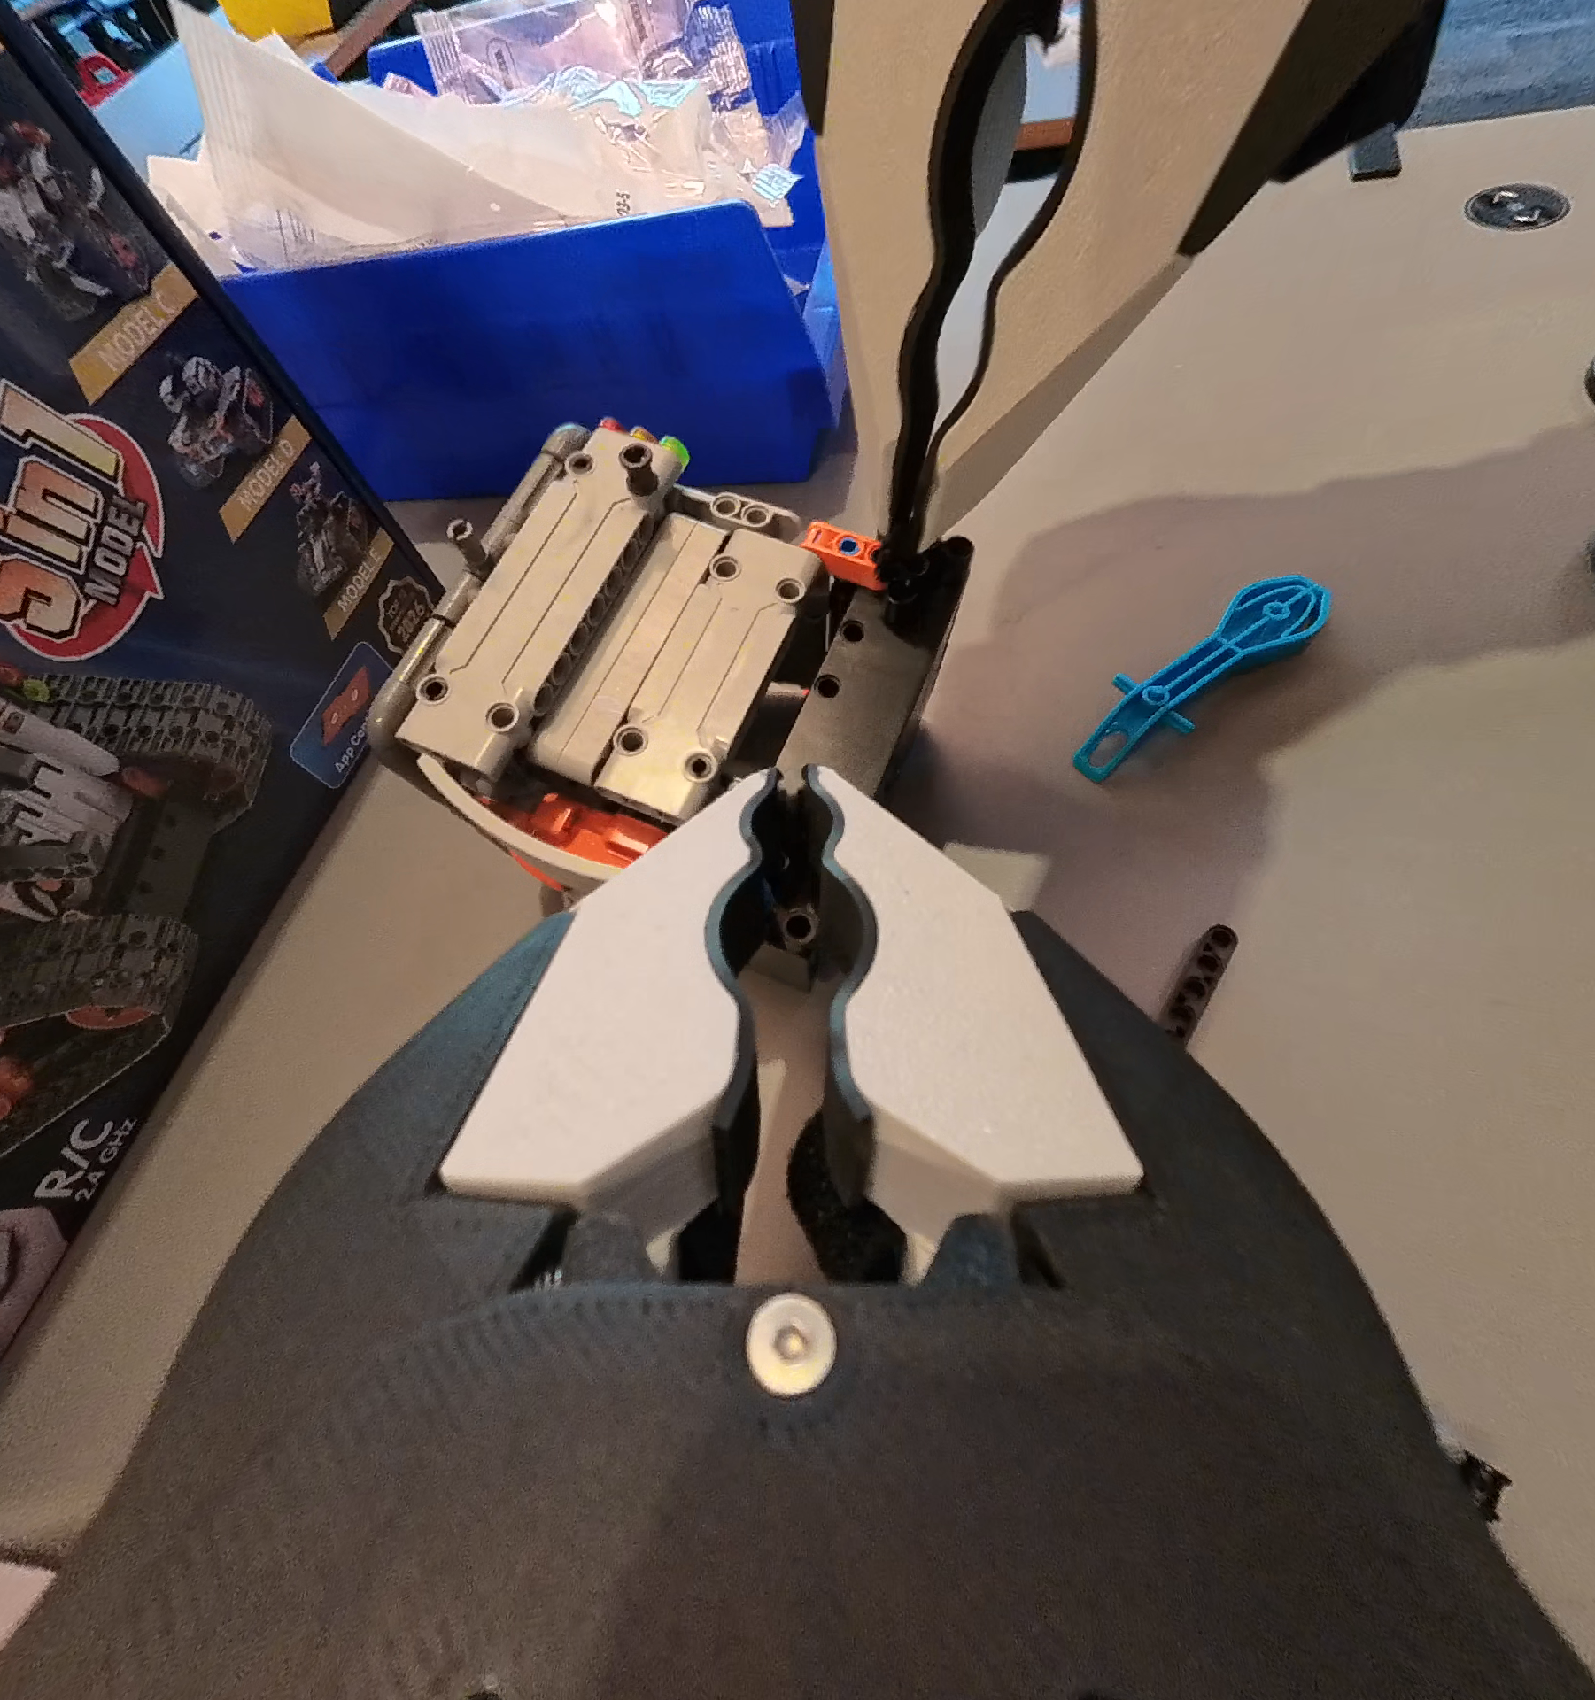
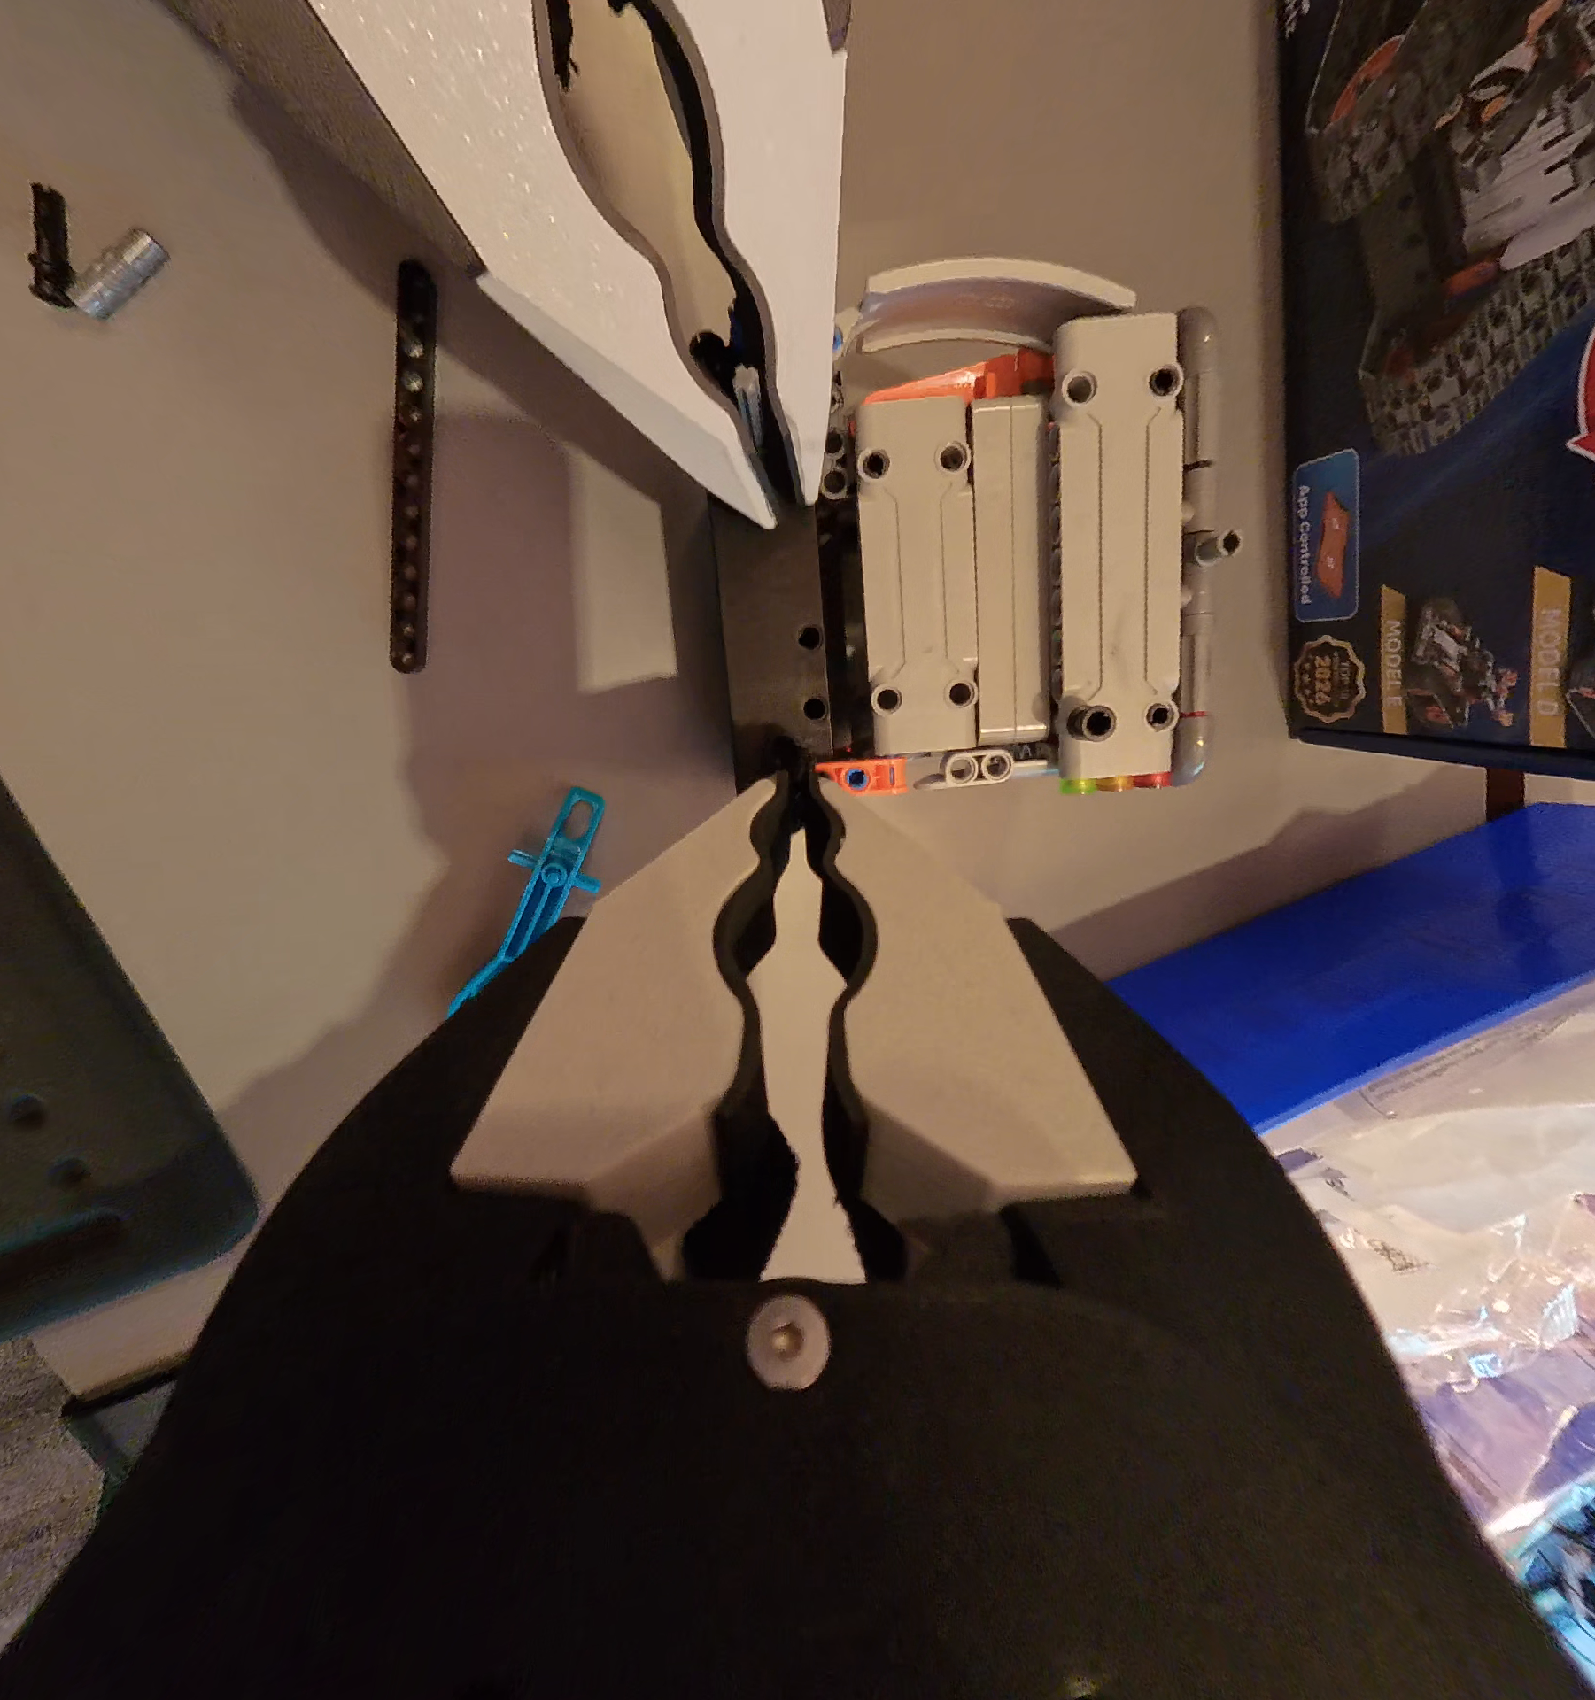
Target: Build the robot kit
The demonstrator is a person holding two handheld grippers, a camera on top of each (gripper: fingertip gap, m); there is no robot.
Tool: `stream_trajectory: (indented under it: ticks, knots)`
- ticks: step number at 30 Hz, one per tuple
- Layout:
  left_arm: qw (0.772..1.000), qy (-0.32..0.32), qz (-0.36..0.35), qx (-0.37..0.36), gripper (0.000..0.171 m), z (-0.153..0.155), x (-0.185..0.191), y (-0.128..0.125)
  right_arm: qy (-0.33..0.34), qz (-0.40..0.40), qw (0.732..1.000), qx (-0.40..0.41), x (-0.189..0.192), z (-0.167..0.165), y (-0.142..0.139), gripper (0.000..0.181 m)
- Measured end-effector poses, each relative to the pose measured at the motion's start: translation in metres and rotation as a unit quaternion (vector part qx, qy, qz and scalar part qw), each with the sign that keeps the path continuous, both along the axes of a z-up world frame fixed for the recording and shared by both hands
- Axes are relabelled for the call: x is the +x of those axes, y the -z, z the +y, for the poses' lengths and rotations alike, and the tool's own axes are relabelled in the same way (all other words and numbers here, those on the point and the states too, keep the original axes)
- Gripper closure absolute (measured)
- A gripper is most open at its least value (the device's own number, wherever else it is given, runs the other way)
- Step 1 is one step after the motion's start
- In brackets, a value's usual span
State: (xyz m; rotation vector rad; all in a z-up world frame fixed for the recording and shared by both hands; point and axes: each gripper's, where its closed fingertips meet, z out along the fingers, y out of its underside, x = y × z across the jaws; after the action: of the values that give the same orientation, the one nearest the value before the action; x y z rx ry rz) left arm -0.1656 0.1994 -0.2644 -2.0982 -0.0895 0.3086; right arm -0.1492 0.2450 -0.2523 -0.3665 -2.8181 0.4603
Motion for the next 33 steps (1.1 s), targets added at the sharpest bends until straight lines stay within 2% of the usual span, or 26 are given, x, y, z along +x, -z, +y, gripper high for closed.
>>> stream_trajectory:
  ticks: [12,21,33]
  knots:
    - [1.0,-0.011,-0.007,0.012,0.171,0.006,-0.007,-0.003,-0.004,-0.009,1.0,0.009,-0.002,0.003,-0.002,0.181]
    - [1.0,-0.009,-0.008,0.018,0.171,0.008,-0.007,-0.004,-0.01,-0.016,0.999,0.05,-0.005,0.008,0.004,0.181]
    - [1.0,-0.007,-0.013,0.023,0.17,0.008,-0.007,-0.004,0.046,-0.008,0.999,-0.012,-0.002,0.01,-0.002,0.178]
